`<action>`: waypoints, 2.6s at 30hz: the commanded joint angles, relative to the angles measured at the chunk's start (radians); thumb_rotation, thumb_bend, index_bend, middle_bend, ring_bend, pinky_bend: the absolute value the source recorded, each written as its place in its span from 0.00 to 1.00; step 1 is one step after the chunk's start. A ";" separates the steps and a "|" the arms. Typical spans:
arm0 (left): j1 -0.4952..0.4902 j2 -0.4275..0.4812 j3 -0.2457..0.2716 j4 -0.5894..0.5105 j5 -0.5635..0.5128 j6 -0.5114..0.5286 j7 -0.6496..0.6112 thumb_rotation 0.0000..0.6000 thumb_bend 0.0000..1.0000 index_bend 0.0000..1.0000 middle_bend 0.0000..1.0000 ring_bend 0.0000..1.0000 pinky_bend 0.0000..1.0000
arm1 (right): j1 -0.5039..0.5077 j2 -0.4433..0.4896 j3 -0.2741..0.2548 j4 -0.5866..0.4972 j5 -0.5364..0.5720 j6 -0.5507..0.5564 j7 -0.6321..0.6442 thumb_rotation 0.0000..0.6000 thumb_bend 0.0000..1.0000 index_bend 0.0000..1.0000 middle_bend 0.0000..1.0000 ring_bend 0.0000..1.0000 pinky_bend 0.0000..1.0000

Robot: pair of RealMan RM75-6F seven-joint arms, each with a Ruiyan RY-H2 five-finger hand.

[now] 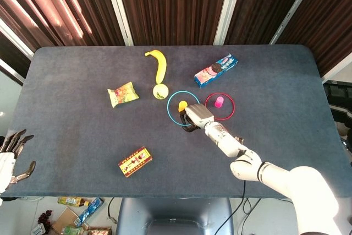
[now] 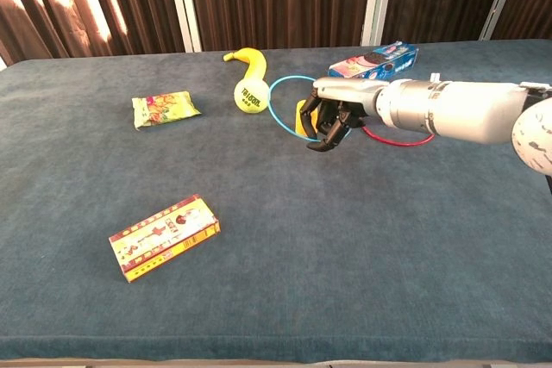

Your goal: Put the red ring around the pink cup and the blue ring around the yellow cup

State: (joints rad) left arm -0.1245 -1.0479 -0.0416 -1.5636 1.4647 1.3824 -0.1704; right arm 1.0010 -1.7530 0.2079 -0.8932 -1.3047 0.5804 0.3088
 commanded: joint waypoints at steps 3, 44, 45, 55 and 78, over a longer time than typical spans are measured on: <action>0.001 0.001 0.002 0.001 0.004 0.003 -0.003 1.00 0.38 0.17 0.05 0.05 0.25 | 0.013 -0.043 -0.008 0.068 -0.007 -0.032 0.043 1.00 0.51 0.82 1.00 1.00 1.00; -0.008 -0.007 0.012 -0.005 0.011 0.000 0.036 1.00 0.38 0.19 0.05 0.05 0.25 | -0.321 0.382 -0.181 -0.590 -0.274 0.584 -0.337 1.00 0.22 0.46 1.00 1.00 1.00; -0.009 -0.008 0.012 -0.006 0.011 0.000 0.038 1.00 0.38 0.19 0.05 0.05 0.25 | -0.359 0.394 -0.193 -0.607 -0.299 0.653 -0.398 1.00 0.22 0.48 1.00 1.00 0.99; -0.009 -0.015 0.009 -0.014 0.010 0.007 0.063 1.00 0.38 0.17 0.05 0.05 0.25 | -0.672 0.455 -0.273 -0.683 -0.313 1.023 -0.695 1.00 0.22 0.45 0.58 0.48 0.69; -0.013 -0.066 -0.007 -0.042 -0.021 0.023 0.210 1.00 0.38 0.13 0.05 0.05 0.26 | -0.885 0.509 -0.238 -0.668 -0.161 1.050 -0.544 1.00 0.19 0.00 0.00 0.00 0.00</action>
State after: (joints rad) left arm -0.1372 -1.1137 -0.0494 -1.6051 1.4429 1.4063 0.0383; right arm 0.1223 -1.2433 -0.0330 -1.5639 -1.4576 1.6241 -0.2417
